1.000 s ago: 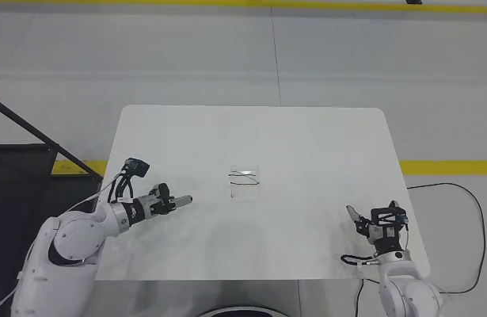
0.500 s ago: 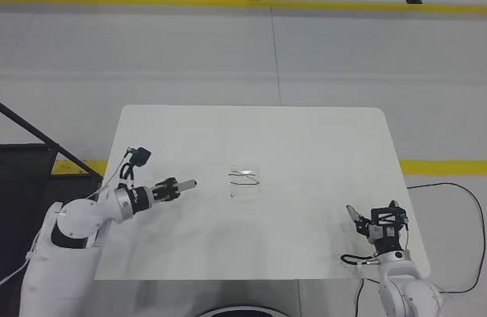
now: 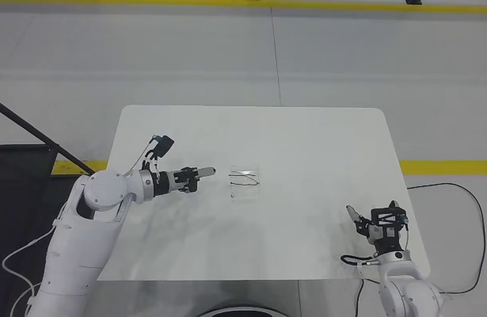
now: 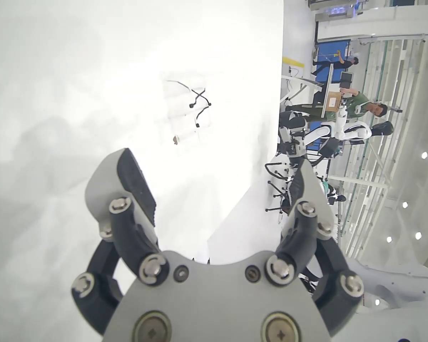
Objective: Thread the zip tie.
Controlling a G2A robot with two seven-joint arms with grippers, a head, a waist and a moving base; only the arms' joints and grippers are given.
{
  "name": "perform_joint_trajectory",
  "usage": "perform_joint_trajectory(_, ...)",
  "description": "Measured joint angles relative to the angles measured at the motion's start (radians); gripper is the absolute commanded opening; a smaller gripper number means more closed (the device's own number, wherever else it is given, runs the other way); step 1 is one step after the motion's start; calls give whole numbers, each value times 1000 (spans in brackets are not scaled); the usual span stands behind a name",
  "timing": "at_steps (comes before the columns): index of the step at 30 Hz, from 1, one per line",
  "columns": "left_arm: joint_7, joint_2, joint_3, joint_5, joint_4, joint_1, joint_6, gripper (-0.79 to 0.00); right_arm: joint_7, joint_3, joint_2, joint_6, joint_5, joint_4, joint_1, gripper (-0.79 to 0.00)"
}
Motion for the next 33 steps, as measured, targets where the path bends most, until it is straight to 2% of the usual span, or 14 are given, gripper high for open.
perform_joint_trajectory(10,1,0,0,0,0,0,0,0,0,0,0,0,0,0,0,0)
perform_joint_trajectory(14,41,-1,17,2,-9,9,9,0,0,0,0,0,0,0,0,0)
perform_joint_trajectory(33,59,7,88,39,9,-45,62,0,0,0,0,0,0,0,0,0)
